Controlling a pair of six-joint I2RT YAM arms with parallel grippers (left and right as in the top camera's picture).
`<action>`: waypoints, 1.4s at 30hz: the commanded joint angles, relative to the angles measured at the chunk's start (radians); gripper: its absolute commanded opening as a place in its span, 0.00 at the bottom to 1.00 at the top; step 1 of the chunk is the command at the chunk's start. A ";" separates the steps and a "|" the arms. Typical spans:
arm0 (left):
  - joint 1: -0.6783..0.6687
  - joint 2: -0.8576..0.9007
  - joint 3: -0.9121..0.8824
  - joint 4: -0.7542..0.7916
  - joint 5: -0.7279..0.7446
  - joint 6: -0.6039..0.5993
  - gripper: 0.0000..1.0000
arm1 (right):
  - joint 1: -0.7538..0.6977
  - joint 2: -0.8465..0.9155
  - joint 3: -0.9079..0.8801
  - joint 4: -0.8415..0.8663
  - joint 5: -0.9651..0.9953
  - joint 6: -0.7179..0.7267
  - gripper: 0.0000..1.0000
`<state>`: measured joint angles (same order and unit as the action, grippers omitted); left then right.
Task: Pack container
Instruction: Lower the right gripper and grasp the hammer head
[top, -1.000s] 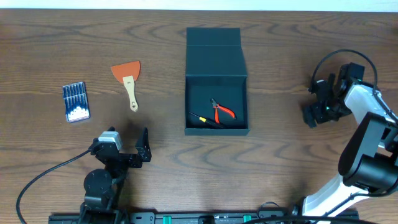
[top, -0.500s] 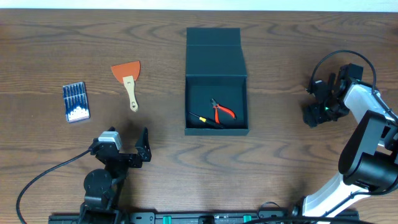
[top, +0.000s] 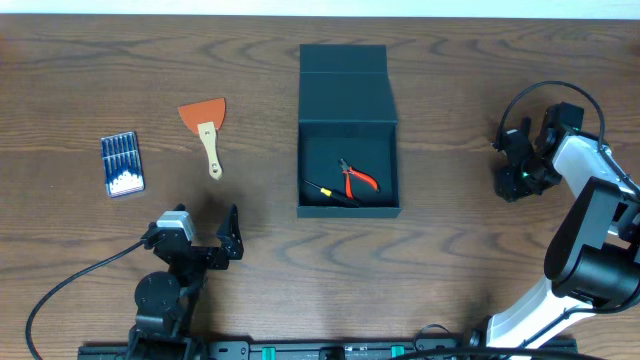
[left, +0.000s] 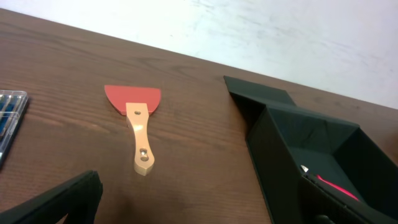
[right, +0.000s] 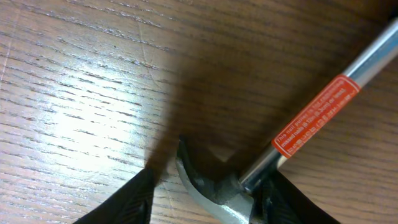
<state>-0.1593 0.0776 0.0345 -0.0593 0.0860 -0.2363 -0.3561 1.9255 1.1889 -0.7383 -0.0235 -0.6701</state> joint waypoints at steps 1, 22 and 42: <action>-0.003 0.000 -0.016 -0.033 0.007 -0.006 0.99 | -0.011 0.031 -0.005 -0.003 -0.013 0.003 0.41; -0.003 0.000 -0.016 -0.033 0.008 -0.006 0.99 | -0.011 0.031 -0.005 -0.030 -0.012 0.003 0.10; -0.003 0.000 -0.016 -0.033 0.007 -0.006 0.98 | -0.011 0.031 -0.005 -0.043 -0.012 0.003 0.01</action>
<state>-0.1593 0.0776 0.0345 -0.0593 0.0856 -0.2363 -0.3607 1.9251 1.2064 -0.7647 0.0151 -0.6693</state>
